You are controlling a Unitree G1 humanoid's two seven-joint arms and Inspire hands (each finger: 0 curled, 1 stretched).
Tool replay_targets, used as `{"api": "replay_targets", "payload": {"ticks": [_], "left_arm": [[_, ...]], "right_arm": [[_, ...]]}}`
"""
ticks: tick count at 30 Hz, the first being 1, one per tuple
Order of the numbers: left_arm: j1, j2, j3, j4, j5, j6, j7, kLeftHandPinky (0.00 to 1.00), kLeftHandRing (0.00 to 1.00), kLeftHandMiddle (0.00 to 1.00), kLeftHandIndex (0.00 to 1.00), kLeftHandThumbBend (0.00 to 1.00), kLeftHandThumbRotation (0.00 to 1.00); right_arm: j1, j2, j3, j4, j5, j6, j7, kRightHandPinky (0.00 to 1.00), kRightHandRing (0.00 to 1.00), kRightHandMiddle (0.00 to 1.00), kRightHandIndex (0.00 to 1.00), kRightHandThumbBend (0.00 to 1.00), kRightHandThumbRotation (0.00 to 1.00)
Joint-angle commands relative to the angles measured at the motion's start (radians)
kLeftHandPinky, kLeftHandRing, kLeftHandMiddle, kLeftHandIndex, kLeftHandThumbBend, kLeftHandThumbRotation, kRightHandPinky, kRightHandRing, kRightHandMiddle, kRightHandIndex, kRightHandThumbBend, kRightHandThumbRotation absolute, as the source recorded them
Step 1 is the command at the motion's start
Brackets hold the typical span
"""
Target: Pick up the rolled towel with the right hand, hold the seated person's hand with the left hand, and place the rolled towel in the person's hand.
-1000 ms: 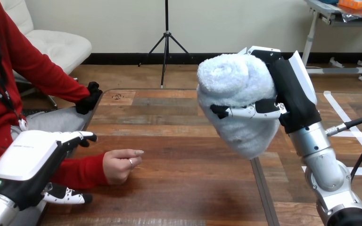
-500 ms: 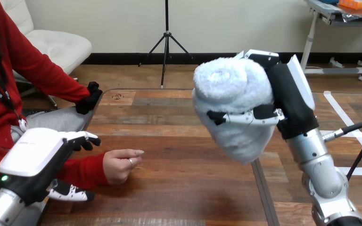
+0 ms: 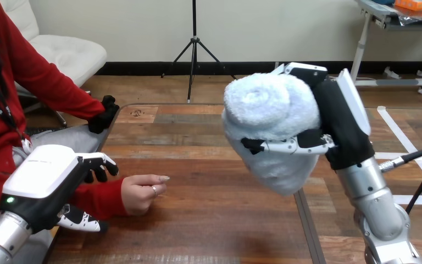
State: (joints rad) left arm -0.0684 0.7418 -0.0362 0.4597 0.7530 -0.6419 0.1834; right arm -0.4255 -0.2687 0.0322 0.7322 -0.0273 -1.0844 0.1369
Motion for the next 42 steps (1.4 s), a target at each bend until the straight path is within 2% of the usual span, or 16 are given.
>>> {"api": "replay_targets", "payload": {"ticks": [1, 8, 20, 23, 26, 29, 35, 38, 41, 42], "left_arm": [[-0.069, 0.030, -0.009, -0.026, -0.036, 0.005, -0.027, 0.53, 0.55, 0.58, 0.61, 1.00, 0.03], [-0.076, 0.028, -0.011, -0.020, -0.034, 0.002, -0.035, 0.51, 0.52, 0.55, 0.59, 1.00, 0.01], [-0.091, 0.019, -0.025, 0.001, -0.032, 0.002, -0.035, 0.48, 0.47, 0.51, 0.54, 1.00, 0.00], [-0.095, 0.017, -0.031, 0.006, -0.030, 0.001, -0.032, 0.47, 0.46, 0.49, 0.53, 1.00, 0.00], [-0.095, 0.016, -0.035, 0.003, -0.034, 0.003, -0.039, 0.46, 0.45, 0.49, 0.53, 1.00, 0.00], [-0.100, 0.014, -0.041, 0.020, -0.031, -0.017, -0.016, 0.45, 0.44, 0.47, 0.52, 1.00, 0.00], [-0.102, 0.014, -0.048, 0.020, -0.032, -0.014, -0.023, 0.45, 0.44, 0.47, 0.50, 1.00, 0.00], [-0.102, 0.013, -0.051, 0.011, -0.033, -0.004, -0.030, 0.44, 0.43, 0.46, 0.50, 1.00, 0.00], [-0.108, 0.012, -0.057, 0.027, -0.026, -0.020, -0.009, 0.44, 0.43, 0.46, 0.49, 1.00, 0.00], [-0.108, 0.011, -0.058, 0.026, -0.029, -0.019, -0.011, 0.44, 0.43, 0.46, 0.49, 1.00, 0.00]], "right_arm": [[-0.019, 0.012, -0.023, -0.113, 0.043, 0.010, 0.000, 0.01, 0.04, 0.07, 0.06, 0.54, 0.00], [0.016, 0.007, -0.027, -0.182, 0.043, 0.039, -0.002, 0.01, 0.04, 0.08, 0.06, 0.54, 0.00], [0.066, 0.011, -0.015, -0.283, 0.137, 0.087, 0.059, 0.03, 0.06, 0.09, 0.08, 0.55, 0.00], [0.071, 0.013, -0.001, -0.295, 0.193, 0.097, 0.103, 0.03, 0.06, 0.10, 0.08, 0.55, 0.00], [0.081, 0.015, -0.012, -0.313, 0.186, 0.098, 0.101, 0.03, 0.06, 0.10, 0.08, 0.56, 0.00], [0.095, 0.017, -0.010, -0.344, 0.208, 0.126, 0.116, 0.04, 0.07, 0.11, 0.08, 0.57, 0.00], [0.109, 0.019, -0.015, -0.380, 0.217, 0.133, 0.130, 0.04, 0.07, 0.11, 0.08, 0.58, 0.00], [0.116, 0.021, -0.012, -0.400, 0.239, 0.137, 0.145, 0.04, 0.07, 0.11, 0.08, 0.58, 0.00], [0.126, 0.020, -0.030, -0.418, 0.194, 0.135, 0.121, 0.04, 0.07, 0.11, 0.08, 0.58, 0.00], [0.133, 0.020, -0.028, -0.432, 0.202, 0.144, 0.125, 0.04, 0.07, 0.11, 0.08, 0.58, 0.00]]}}
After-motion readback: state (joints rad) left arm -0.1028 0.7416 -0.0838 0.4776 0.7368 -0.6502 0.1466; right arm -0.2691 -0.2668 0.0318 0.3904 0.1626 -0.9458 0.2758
